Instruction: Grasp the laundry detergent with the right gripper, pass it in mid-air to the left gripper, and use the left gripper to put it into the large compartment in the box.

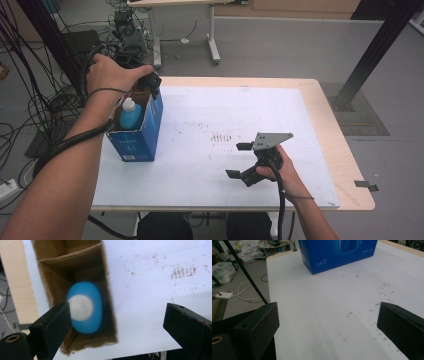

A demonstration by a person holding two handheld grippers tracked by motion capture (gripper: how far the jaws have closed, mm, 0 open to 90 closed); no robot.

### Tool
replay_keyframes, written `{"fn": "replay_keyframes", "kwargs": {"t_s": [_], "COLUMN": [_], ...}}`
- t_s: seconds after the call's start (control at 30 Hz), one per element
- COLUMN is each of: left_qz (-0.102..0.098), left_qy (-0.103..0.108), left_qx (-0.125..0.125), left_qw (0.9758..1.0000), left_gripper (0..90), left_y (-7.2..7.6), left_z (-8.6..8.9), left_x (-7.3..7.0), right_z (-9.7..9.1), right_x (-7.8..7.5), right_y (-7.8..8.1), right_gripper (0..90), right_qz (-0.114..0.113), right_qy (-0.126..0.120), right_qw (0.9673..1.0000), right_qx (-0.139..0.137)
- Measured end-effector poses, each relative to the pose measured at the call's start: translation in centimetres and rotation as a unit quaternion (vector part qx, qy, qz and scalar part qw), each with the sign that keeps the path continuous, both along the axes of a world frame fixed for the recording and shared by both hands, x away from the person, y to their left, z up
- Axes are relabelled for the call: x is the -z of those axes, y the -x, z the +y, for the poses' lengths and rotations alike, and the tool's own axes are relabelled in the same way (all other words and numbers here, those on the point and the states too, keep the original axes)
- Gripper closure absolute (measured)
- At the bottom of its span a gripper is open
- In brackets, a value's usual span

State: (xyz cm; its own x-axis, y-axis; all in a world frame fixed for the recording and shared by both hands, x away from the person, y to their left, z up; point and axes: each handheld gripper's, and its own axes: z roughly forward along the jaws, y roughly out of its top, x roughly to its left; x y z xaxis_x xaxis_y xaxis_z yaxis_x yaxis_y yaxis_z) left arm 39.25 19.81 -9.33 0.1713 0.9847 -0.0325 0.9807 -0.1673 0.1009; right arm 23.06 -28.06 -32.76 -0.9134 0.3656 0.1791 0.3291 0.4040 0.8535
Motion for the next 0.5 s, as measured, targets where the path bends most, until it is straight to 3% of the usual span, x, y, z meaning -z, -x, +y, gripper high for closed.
{"fn": "replay_keyframes", "kwargs": {"t_s": [0.2,0.5], "left_qz": [-0.007,-0.013], "left_qy": [0.007,0.018], "left_qx": [0.041,0.100], "left_qw": [0.9991,0.9948], "left_gripper": [8.2,7.9], "left_y": [0.6,1.9], "left_z": [-2.3,-6.3], "left_x": [-0.3,0.2], "right_z": [-0.1,-0.9], "right_x": [-0.6,-1.5], "right_y": [-0.3,-0.2], "right_gripper": [4.3,4.6], "right_qz": [0.011,0.038], "right_qy": [0.015,0.049], "right_qw": [0.9998,0.9964], "right_qx": [0.010,0.058]}}
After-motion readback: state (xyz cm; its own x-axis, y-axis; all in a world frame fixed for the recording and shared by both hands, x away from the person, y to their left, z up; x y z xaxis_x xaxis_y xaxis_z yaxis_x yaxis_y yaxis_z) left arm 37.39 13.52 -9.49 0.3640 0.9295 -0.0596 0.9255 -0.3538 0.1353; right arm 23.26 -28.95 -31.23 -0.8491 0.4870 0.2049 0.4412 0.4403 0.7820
